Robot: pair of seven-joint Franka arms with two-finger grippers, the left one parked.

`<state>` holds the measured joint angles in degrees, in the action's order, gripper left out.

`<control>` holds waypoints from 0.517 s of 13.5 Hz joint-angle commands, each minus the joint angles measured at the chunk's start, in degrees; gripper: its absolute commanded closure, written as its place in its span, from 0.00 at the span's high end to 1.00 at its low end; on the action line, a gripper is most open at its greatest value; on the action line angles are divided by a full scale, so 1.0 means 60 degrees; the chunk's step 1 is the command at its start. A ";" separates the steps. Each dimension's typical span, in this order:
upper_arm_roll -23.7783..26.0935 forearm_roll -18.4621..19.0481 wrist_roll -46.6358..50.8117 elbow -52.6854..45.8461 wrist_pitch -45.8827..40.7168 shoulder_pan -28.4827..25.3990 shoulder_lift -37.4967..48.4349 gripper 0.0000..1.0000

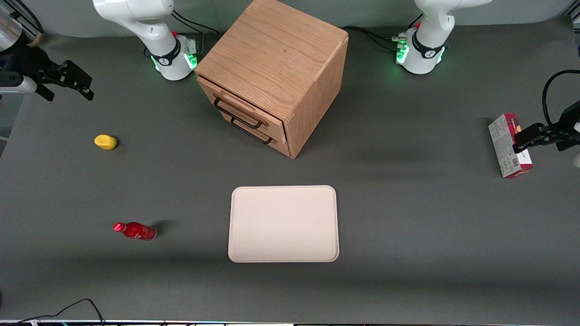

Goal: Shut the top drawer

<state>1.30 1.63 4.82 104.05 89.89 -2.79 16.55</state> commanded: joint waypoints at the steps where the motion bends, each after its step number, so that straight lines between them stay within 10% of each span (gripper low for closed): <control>1: -0.0129 0.0050 0.0237 0.0354 0.0281 -0.0106 0.0216 1.00; 7: -0.0071 0.0035 0.0252 0.0544 0.0428 -0.0135 0.0230 1.00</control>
<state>1.11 1.62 4.84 105.68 91.70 -2.87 16.78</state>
